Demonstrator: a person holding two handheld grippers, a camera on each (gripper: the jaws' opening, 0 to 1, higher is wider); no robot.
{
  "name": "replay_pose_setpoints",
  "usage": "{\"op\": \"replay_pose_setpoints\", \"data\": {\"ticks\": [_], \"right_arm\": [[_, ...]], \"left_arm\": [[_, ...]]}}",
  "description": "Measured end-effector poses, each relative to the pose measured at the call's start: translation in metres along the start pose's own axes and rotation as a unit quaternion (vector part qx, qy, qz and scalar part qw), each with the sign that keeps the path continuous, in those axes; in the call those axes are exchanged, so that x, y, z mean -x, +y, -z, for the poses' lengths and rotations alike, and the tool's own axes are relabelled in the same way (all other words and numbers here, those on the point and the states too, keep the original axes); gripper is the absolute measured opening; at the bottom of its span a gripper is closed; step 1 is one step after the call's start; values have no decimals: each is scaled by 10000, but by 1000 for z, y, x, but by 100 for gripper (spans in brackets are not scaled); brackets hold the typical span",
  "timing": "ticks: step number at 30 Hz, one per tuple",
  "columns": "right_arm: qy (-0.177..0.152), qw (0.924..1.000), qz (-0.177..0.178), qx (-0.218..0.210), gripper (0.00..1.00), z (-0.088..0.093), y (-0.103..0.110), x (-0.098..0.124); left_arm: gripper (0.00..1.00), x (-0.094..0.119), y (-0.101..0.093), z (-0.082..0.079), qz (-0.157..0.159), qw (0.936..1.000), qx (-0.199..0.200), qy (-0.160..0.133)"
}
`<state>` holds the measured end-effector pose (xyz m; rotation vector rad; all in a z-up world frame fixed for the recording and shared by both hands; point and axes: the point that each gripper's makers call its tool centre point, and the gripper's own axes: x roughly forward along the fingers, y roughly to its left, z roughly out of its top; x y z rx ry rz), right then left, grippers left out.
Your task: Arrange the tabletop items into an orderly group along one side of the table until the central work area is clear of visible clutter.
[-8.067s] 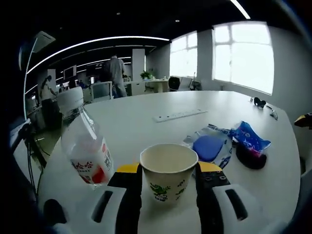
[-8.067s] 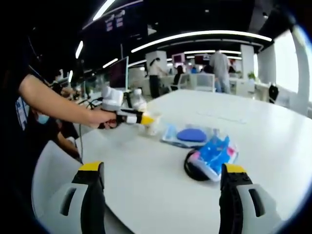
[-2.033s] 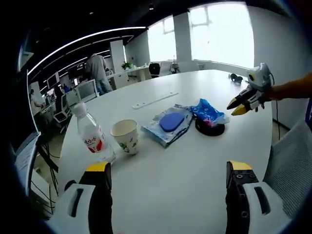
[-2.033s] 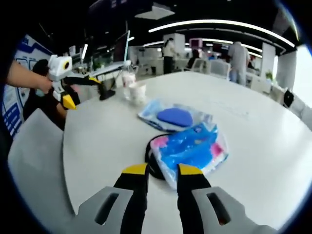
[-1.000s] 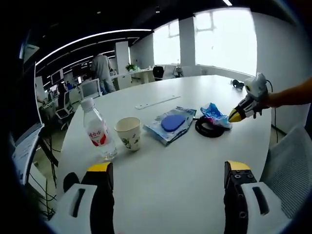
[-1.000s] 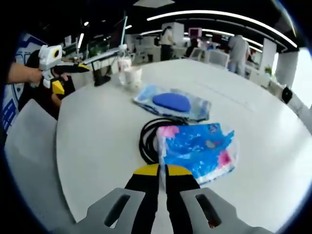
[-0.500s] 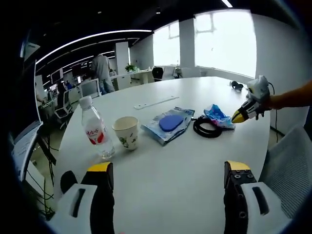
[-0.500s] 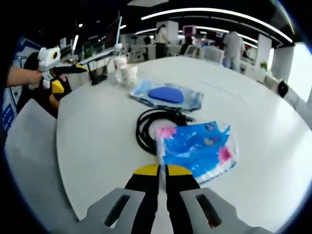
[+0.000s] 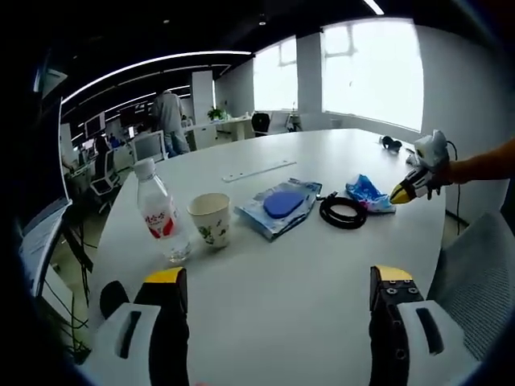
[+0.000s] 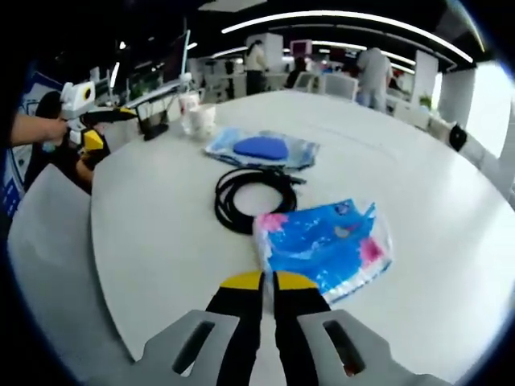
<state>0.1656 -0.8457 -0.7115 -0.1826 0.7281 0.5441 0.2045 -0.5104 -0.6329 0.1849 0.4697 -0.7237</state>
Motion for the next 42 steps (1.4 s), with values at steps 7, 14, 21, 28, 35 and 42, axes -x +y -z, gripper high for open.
{"op": "replay_pose_setpoints", "data": {"ticks": [7, 14, 21, 28, 35, 42], "right_arm": [[88, 9999, 78, -38, 1, 7, -5, 7], [135, 9996, 220, -100, 2, 19, -13, 18], [132, 9990, 374, -214, 2, 28, -19, 27], [109, 9988, 397, -275, 3, 28, -19, 29], [-198, 9982, 480, -287, 12, 16, -19, 28], [-486, 9980, 402, -94, 22, -4, -13, 21]], "left_arm": [[93, 1, -1, 4, 18, 10000, -48, 41], [93, 3, -1, 4, 34, 10000, -56, 23], [93, 6, -2, 12, 79, 9999, -43, 88], [93, 7, -5, 13, 152, 9998, -53, 99], [93, 10, -4, 12, 153, 9998, -60, 62], [93, 11, -5, 18, 167, 9998, -46, 85]]}}
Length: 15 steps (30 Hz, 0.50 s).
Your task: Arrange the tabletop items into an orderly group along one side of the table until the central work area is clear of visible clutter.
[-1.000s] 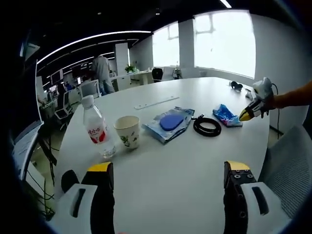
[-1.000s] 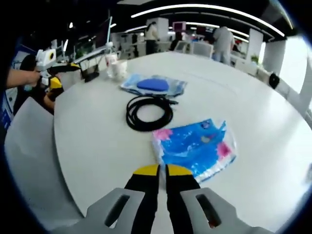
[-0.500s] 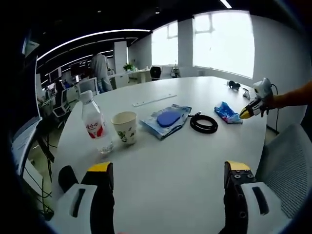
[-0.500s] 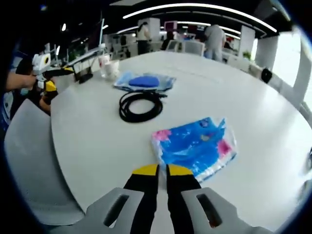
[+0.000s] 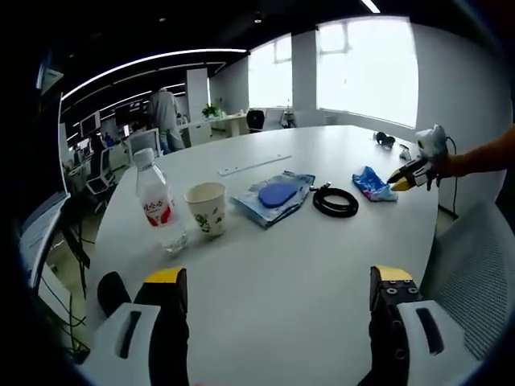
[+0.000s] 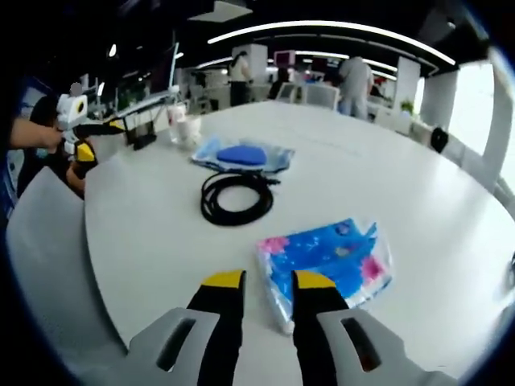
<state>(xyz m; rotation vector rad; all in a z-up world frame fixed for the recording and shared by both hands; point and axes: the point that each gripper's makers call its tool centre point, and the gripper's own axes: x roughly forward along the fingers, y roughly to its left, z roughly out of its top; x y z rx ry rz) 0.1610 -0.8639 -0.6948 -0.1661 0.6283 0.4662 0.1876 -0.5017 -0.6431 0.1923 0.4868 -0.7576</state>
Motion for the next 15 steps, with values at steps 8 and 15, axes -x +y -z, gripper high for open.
{"op": "replay_pose_setpoints", "data": {"ticks": [8, 15], "right_arm": [[-212, 9996, -118, 113, 29, -21, 3, -10], [-238, 9979, -414, 431, 31, -36, 21, -27]], "left_arm": [[93, 3, 1, 2, -21, 10000, 15, -2], [93, 5, 3, 1, -30, 10000, -1, -2]]}}
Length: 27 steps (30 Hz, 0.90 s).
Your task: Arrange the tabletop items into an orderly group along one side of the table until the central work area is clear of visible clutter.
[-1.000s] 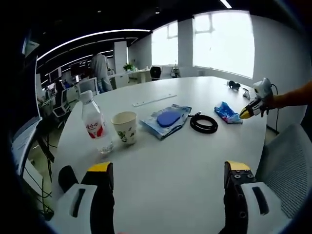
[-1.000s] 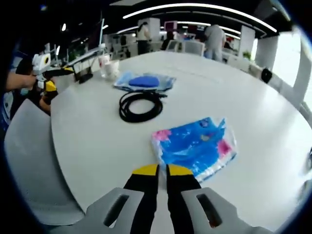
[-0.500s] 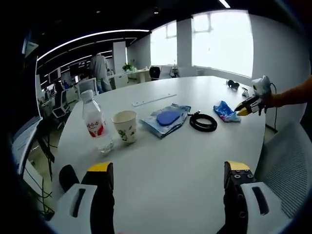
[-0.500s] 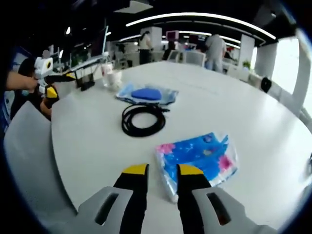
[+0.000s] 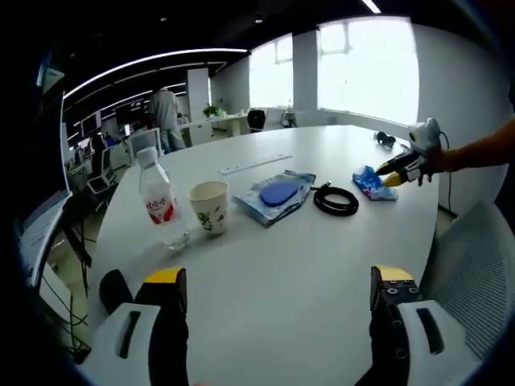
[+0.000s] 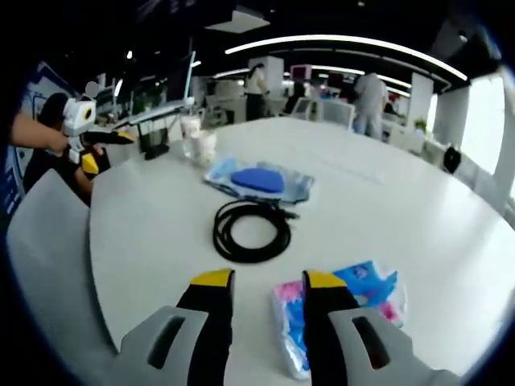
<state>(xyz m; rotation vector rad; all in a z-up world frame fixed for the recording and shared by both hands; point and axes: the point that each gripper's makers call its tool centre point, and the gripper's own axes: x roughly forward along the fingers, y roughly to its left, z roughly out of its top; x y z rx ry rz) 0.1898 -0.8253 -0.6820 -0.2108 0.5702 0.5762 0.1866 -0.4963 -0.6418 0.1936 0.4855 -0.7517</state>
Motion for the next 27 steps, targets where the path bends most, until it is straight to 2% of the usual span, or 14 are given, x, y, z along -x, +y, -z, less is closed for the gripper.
{"op": "replay_pose_setpoints", "data": {"ticks": [11, 19, 27], "right_arm": [[-27, 9989, -408, 232, 31, -18, 15, -24], [40, 9974, -629, 347, 31, -19, 24, -36], [230, 9952, -831, 474, 31, -13, 31, -50]], "left_arm": [[94, 1, -3, -2, -24, 10000, 7, 10], [94, 1, -2, -5, -40, 10000, 0, 5], [94, 1, -1, -8, -76, 10000, 6, -11]]}}
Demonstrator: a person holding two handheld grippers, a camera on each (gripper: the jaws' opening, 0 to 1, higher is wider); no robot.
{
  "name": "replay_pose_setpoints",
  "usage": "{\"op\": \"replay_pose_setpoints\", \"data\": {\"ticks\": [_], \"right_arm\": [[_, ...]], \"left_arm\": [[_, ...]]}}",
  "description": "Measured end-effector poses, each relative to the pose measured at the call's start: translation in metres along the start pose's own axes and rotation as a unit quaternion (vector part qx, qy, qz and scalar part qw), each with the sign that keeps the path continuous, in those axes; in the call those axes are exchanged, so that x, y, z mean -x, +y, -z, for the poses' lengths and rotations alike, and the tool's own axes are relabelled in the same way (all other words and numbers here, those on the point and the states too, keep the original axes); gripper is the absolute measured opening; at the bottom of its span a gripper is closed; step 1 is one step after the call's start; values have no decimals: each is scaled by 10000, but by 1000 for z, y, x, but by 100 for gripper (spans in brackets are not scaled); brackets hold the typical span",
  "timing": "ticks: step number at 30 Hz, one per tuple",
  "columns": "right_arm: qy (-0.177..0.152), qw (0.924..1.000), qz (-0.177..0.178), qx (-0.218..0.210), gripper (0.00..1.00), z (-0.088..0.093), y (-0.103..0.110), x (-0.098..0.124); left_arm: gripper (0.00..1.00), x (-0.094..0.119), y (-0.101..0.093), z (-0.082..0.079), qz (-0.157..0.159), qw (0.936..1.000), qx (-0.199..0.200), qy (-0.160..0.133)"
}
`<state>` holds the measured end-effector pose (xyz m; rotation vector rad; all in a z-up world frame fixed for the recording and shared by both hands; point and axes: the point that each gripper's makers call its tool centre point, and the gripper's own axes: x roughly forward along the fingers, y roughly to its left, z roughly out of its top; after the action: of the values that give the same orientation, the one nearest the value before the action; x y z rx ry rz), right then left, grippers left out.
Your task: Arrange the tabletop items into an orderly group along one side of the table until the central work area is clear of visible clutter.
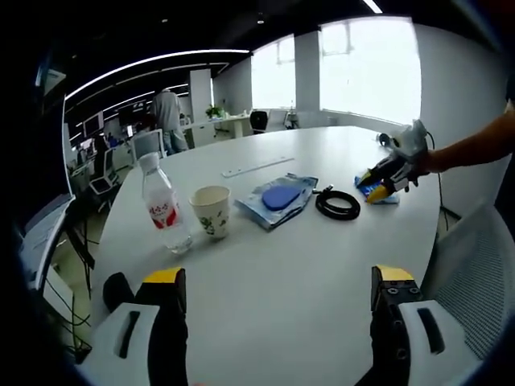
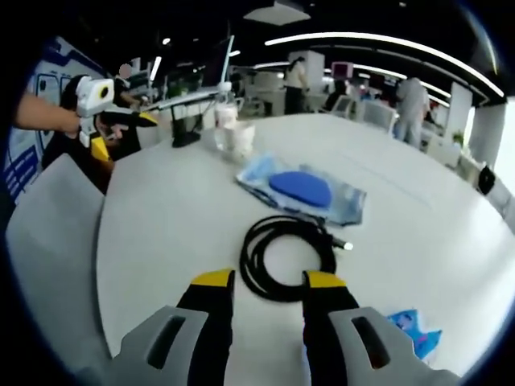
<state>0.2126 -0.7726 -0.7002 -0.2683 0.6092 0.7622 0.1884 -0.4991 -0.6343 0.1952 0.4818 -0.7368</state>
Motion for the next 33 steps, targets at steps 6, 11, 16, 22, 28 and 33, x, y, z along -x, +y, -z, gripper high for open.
{"op": "replay_pose_setpoints", "data": {"ticks": [6, 11, 16, 22, 28, 33], "right_arm": [[114, 9999, -105, 17, 30, 3, 3, -9], [200, 9997, -139, -41, 30, 9, 5, -14], [428, 9988, -213, -52, 30, 20, 9, -20], [523, 9984, -168, -142, 28, 20, 7, -24], [705, 9974, -112, 99, 21, 24, 4, -23], [759, 9970, -108, 128, 19, 27, 5, -20]], "left_arm": [[94, -1, -2, 0, 26, 10000, 5, 23], [94, -1, -1, 0, 1, 10000, 42, 8], [93, 1, -5, 4, 29, 10000, 57, 39], [93, 4, -4, 7, 6, 9999, 114, 61], [93, 3, -7, 10, 34, 9998, 191, 70], [93, -1, -11, 9, 113, 9998, 132, 83]]}}
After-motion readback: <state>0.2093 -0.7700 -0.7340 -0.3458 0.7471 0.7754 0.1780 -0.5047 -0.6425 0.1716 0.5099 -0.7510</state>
